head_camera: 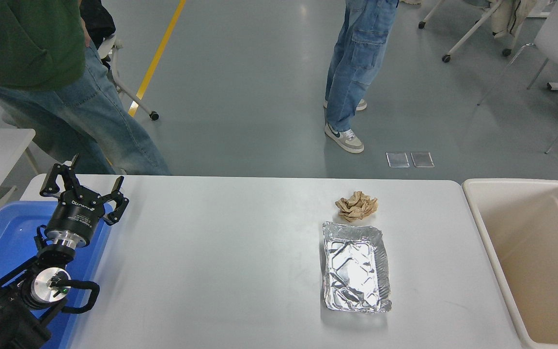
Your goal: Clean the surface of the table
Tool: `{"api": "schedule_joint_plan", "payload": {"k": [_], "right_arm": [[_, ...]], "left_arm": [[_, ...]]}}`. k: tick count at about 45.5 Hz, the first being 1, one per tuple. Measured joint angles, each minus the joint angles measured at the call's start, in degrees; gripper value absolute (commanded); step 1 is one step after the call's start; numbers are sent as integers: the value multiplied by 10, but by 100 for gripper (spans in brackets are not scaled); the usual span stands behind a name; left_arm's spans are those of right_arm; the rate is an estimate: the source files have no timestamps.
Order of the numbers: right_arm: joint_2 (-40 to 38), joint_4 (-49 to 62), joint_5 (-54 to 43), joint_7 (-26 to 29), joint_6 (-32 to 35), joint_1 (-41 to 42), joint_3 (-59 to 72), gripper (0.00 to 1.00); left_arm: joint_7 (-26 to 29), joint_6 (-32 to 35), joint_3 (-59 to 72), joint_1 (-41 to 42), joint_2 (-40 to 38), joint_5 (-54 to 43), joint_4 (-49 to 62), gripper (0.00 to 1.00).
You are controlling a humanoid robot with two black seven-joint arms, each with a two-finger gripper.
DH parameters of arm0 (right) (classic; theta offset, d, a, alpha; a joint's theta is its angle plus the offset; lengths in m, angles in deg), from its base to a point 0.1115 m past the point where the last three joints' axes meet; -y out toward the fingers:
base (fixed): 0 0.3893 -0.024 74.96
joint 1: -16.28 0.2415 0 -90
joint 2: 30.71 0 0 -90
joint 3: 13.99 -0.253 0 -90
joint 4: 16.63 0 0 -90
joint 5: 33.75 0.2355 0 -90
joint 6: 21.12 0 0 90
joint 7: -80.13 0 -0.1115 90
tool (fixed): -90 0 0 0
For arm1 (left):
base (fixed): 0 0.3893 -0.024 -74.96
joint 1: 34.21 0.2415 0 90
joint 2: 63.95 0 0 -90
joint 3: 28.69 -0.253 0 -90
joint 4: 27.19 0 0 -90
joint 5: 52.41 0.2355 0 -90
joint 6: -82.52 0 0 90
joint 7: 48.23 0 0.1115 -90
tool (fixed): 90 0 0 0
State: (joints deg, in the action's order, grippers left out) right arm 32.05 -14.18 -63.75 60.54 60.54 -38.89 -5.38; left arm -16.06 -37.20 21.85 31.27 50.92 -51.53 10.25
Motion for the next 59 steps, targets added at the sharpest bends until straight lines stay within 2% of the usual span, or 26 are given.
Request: {"api": "schedule_joint_plan", "payload": {"k": [40, 48, 59], "right_arm": [[-7, 0, 183, 1, 3, 21, -14, 99], [-18, -21, 204, -3, 7, 31, -88, 99], [-79, -158, 216, -4, 9, 19, -264, 99]], "left_arm": [[0, 0, 1, 1, 0, 0, -1, 99], [0, 0, 1, 0, 0, 0, -1, 99], [0, 0, 1, 0, 0, 0, -1, 99]]}}
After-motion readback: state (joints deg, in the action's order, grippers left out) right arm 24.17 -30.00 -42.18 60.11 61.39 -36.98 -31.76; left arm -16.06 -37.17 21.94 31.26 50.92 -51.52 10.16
